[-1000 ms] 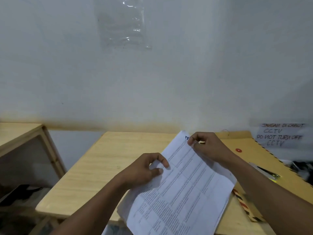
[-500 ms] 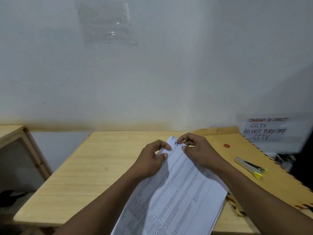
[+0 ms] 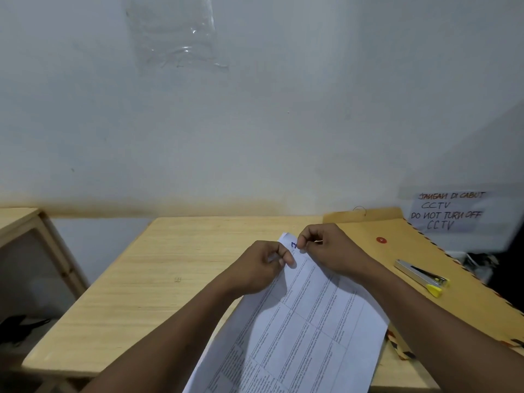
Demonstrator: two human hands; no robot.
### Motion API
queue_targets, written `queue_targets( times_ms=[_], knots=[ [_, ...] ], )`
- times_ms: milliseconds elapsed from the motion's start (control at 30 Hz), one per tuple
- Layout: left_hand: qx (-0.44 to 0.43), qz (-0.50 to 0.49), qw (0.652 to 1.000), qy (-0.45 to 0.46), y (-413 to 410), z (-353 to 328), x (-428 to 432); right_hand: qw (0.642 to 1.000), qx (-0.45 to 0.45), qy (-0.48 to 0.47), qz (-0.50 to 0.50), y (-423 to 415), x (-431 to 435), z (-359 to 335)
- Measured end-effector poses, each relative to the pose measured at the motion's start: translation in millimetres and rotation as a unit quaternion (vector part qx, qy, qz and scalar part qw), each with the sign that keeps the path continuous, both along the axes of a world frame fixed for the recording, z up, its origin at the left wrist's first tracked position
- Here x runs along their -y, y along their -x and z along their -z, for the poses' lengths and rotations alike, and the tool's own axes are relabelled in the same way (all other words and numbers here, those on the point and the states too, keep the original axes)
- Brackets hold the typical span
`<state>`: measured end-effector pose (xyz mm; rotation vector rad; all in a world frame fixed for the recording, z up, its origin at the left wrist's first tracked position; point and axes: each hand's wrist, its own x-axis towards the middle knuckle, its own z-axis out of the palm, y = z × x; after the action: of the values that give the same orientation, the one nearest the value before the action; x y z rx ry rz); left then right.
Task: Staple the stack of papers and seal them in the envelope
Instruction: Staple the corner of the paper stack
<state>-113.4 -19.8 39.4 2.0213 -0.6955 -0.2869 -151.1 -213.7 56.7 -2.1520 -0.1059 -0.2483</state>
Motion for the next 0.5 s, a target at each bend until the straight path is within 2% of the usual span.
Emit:
queue_targets(
  times_ms=[200, 500],
  knots=[
    [0.001, -0.03, 0.999, 0.03, -11.6, 1.4, -11.4, 0.999, -0.02, 0.022, -0.017, 2.6, 9.0, -5.3],
    [-0.007, -0.016, 1.0, 0.002, -10.8, 0.7, -11.9, 1.0, 0.0, 0.022, -0.006, -2.6, 3.6, 3.0]
  ],
)
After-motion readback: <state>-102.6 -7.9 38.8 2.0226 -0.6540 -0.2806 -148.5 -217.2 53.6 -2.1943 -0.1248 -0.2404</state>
